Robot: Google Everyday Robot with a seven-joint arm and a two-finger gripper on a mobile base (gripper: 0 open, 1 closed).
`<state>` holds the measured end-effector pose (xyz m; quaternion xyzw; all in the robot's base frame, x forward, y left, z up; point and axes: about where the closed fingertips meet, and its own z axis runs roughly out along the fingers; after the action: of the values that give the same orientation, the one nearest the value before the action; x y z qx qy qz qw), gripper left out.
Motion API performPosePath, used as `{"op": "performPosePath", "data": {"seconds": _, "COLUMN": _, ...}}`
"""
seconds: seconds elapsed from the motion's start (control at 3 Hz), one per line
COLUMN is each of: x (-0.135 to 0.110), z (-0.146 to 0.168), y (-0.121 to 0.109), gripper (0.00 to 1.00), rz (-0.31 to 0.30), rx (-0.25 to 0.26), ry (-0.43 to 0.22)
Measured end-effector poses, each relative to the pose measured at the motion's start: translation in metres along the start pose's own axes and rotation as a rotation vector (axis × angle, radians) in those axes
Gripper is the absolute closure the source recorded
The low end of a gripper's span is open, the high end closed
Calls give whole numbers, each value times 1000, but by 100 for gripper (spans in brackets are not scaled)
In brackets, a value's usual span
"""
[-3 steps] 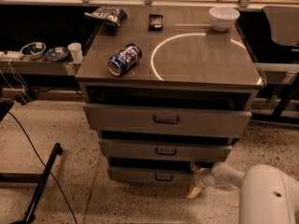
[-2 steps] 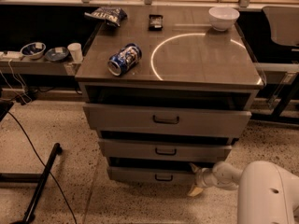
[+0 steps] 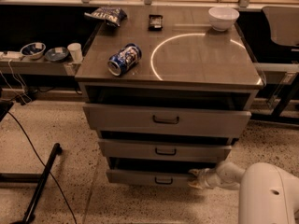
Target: Open bottom drawer
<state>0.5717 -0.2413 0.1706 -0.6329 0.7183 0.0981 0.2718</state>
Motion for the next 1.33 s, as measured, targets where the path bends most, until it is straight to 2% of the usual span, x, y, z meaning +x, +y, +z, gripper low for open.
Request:
{"op": "performPosePath", "data": {"seconds": 0.33, "x": -3, "z": -5, "y": -1, "gripper": 67, "rz": 0, "rx": 0, "ry": 0}}
{"op": "performPosePath", "data": {"seconds": 0.67, "x": -6, "z": -9, "y": -2, "gripper": 48, "rz": 0, "rx": 0, "ry": 0}}
{"op": "performPosePath", "data": {"seconds": 1.0, "x": -6, "z": -9, "y": -2, "gripper": 17, "rz": 0, "rx": 0, "ry": 0}}
{"op": "performPosePath", "data": {"seconds": 1.33, "x": -6, "z": -9, "y": -2, "gripper": 0, "rz": 0, "rx": -1, "ry": 0}}
